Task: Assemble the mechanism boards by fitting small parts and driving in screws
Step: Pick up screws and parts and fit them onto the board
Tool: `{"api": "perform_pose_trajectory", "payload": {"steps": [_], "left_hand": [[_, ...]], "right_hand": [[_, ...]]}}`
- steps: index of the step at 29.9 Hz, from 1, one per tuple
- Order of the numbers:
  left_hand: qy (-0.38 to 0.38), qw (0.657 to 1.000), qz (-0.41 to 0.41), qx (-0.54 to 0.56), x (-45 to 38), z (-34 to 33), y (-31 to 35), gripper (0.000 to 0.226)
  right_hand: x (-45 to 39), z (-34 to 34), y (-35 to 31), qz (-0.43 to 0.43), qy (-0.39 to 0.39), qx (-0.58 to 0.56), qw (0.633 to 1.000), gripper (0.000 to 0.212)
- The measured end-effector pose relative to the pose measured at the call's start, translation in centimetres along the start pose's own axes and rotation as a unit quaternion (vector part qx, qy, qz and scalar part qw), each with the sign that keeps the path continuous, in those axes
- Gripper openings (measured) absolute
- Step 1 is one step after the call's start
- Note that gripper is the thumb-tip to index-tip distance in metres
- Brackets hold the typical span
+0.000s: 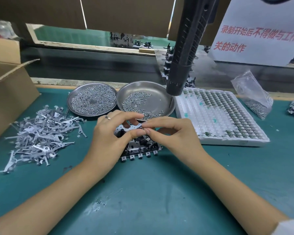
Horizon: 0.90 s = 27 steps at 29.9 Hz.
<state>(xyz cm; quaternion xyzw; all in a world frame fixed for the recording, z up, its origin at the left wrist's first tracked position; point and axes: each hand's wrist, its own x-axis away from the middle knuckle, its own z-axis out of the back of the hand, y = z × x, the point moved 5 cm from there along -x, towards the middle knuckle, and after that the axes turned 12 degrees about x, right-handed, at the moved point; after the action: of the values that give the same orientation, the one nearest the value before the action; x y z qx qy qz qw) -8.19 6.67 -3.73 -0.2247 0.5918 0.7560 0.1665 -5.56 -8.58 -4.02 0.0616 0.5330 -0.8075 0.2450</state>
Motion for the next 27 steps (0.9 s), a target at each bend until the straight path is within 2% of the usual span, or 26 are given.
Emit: {"api": "perform_pose_trajectory", "payload": {"steps": [7,10,15,18,27], "left_hand": [[-0.058,0.995,-0.019,-0.081,-0.2,0.6,-0.4,0.033],[-0.073,0.995,0.007,-0.066,0.2,1.1,-0.6,0.033],[-0.022,0.998,0.062,0.004,0.9,2.9,-1.7,0.011],[-0.001,0.996,0.091,0.013,1.2,2.8,-2.0,0.018],[0.017,0.995,0.101,0.016,1.2,2.9,-1.7,0.020]], "right_hand": [[0.3,-0.3,0.0,0.050,0.006,0.105,0.993,0.019],[0.5,-0.5,-0.1,0.098,0.018,0.162,0.982,0.014],[0.9,-1.7,-0.4,0.183,0.005,0.230,0.956,0.009],[1.2,-2.3,-0.5,0.213,0.002,0.261,0.941,0.008],[1.4,-3.0,-0.7,0.252,-0.019,0.321,0.913,0.008]]}}
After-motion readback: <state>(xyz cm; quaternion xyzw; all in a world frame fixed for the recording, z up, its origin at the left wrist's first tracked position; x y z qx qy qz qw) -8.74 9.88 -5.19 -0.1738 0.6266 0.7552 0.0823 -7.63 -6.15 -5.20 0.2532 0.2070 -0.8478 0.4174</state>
